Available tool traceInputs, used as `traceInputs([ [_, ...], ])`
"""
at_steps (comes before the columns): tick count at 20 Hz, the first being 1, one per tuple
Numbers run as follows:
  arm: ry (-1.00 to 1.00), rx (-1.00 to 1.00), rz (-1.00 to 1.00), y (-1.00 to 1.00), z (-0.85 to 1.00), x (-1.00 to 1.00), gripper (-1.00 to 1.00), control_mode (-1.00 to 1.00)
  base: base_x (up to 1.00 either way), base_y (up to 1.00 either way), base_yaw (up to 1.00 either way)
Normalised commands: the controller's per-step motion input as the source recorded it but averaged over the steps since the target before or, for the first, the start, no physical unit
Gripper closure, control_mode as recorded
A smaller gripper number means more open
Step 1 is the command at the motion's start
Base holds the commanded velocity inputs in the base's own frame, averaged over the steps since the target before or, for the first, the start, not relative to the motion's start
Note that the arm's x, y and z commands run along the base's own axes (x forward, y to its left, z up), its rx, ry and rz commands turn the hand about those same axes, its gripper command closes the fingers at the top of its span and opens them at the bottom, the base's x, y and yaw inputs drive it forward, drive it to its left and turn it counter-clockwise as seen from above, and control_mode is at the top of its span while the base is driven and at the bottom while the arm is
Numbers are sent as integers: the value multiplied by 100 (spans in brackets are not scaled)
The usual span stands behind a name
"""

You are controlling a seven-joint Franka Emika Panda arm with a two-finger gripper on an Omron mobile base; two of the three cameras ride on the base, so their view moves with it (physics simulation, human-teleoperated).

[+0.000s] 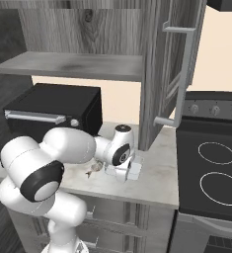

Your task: Retrieve the tupperware from the cabinet, then place the raw meat into the tupperware to avoid contamination.

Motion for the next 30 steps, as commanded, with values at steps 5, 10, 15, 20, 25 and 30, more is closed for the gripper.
traceInputs([
  [5, 2, 0, -1, -10, 31, 0, -100, -100, 0, 0, 0],
  [10, 0, 2, 1, -7, 66, -4, -100, -100, 0, 0, 0],
  [15, 3, 5, 11, 26, 54, -14, -100, -100, 0, 0, 0],
  [20, 3, 9, 17, 36, 4, 9, -100, -100, 0, 0, 0],
  [25, 3, -3, 35, 64, -8, 2, -100, -100, 0, 0, 0],
  [30, 1, -8, 30, 54, -1, -29, -100, -100, 0, 0, 0],
])
